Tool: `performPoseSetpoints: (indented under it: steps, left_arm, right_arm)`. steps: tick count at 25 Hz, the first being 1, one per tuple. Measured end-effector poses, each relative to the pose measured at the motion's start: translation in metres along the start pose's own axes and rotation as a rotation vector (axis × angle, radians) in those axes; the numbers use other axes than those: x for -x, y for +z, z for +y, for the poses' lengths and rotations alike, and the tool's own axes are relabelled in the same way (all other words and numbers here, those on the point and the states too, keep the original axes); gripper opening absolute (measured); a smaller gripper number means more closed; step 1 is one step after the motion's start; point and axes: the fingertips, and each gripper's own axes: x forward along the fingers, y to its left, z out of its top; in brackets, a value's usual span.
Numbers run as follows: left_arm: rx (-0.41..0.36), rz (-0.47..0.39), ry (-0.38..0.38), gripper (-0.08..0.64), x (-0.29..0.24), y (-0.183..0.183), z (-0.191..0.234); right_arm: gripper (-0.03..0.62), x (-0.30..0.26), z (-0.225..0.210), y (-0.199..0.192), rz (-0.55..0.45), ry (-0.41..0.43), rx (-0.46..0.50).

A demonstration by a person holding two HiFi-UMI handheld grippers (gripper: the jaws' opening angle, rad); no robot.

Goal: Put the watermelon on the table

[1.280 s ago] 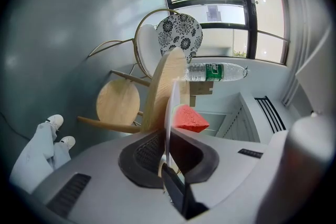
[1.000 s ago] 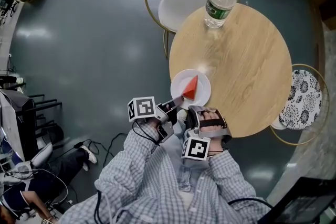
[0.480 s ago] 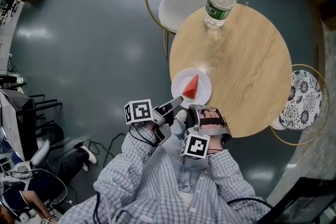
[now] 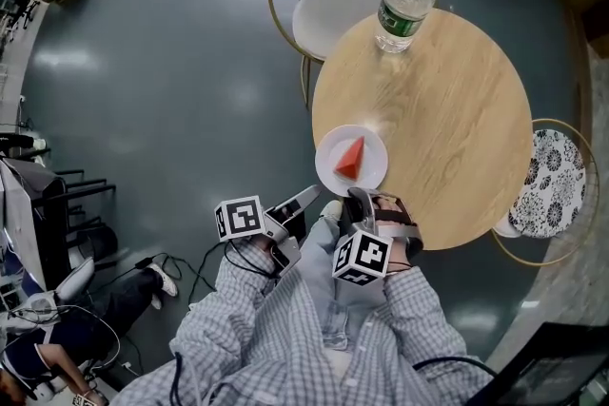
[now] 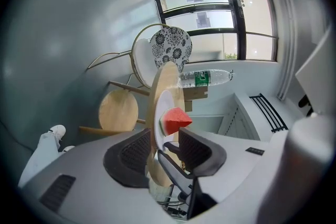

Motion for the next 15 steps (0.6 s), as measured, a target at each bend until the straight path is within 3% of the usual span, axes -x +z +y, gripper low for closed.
performPoseSetpoints:
  steps: [7, 10, 13, 15]
  left_arm:
    - [-0.025, -0.027, -0.022, 0.152, 0.004, 0.001, -0.008]
    - [-0.033, -0.052, -0.106, 0.152, 0.005, 0.000, -0.030]
    - [-0.088, -0.054, -0.108, 0.150, 0.010, -0.002, -0.042]
    - [-0.139, -0.049, -0.102, 0.141, 0.012, -0.006, -0.050]
  right_arm:
    - [0.102, 0.007, -0.005, 0.005, -0.086, 0.065, -0.214]
    - [0.101, 0.025, -0.020, 0.008, -0.198, 0.052, -0.415]
    - [0.100, 0.051, -0.046, 0.007, -0.332, 0.021, -0.654]
    - [0.056, 0.068, -0.060, 0.001, -0.396, -0.004, -0.776]
